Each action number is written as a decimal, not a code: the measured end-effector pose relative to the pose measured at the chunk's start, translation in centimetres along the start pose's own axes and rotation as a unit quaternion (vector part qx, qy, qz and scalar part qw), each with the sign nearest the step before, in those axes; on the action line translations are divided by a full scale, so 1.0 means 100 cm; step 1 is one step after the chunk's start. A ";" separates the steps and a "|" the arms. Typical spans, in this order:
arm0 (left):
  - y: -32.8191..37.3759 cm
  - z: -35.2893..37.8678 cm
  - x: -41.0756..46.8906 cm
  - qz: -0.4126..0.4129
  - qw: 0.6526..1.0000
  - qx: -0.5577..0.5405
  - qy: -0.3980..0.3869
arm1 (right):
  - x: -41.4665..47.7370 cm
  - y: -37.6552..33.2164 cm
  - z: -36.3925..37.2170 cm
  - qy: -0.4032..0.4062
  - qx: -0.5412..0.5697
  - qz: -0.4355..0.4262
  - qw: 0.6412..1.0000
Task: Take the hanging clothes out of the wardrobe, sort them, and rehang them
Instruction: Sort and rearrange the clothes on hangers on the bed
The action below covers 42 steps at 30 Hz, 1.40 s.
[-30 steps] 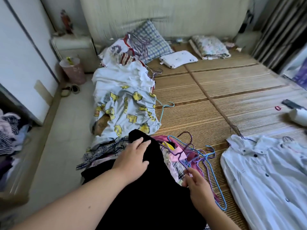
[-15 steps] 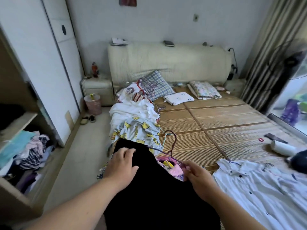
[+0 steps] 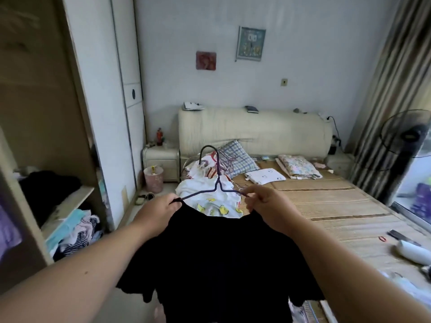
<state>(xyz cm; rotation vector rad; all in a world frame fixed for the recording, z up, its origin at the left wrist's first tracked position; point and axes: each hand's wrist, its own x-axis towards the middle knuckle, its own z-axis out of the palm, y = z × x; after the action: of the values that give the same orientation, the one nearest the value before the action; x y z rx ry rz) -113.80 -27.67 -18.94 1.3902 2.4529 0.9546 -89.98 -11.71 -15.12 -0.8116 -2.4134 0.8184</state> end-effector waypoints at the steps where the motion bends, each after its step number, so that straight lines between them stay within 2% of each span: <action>1: -0.007 -0.008 0.001 0.003 1.000 -0.005 0.021 | 0.007 -0.004 0.006 0.003 -0.017 -0.002 1.000; 3: -0.032 -0.025 0.006 -0.002 0.998 -0.008 0.058 | 0.025 -0.011 0.026 -0.006 -0.038 0.008 0.999; 7: -0.101 -0.056 0.033 -0.020 0.997 0.002 0.069 | 0.075 -0.029 0.085 -0.058 0.037 0.051 0.996; 10: -0.160 -0.083 0.064 -0.050 0.996 0.006 0.074 | 0.125 -0.048 0.142 -0.060 -0.014 0.055 0.997; 12: -0.196 -0.097 0.086 -0.064 0.995 0.011 0.077 | 0.156 -0.056 0.176 -0.058 -0.011 0.064 0.996; 16: -0.250 -0.111 0.128 -0.061 0.996 0.021 0.059 | 0.203 -0.065 0.220 -0.060 0.012 0.090 0.994; 18: -0.266 -0.113 0.150 -0.066 0.997 0.030 0.021 | 0.220 -0.065 0.233 -0.047 0.013 0.105 0.993; 21: -0.280 -0.111 0.187 -0.066 0.996 -0.003 -0.058 | 0.246 -0.060 0.244 -0.021 -0.003 0.125 0.992; 24: -0.295 -0.107 0.232 -0.067 0.994 -0.006 -0.090 | 0.279 -0.049 0.250 0.005 -0.009 0.138 0.990; 27: -0.306 -0.097 0.284 -0.073 0.993 0.023 -0.089 | 0.315 -0.032 0.257 0.025 -0.015 0.149 0.988; 31: -0.303 -0.073 0.371 -0.036 0.997 0.018 -0.062 | 0.373 0.009 0.261 0.039 -0.018 0.171 0.984; 36: -0.288 -0.035 0.497 0.000 0.997 0.052 -0.056 | 0.453 0.081 0.260 0.025 0.002 0.239 0.971; 42: -0.276 -0.012 0.627 0.053 0.993 0.084 -0.069 | 0.535 0.136 0.256 -0.040 -0.024 0.294 0.955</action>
<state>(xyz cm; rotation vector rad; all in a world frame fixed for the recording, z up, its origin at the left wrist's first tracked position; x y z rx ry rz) -168.64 13.01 -24.39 1.5956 2.4250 0.6587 -138.20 22.29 -30.09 -1.5853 -2.2800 1.0200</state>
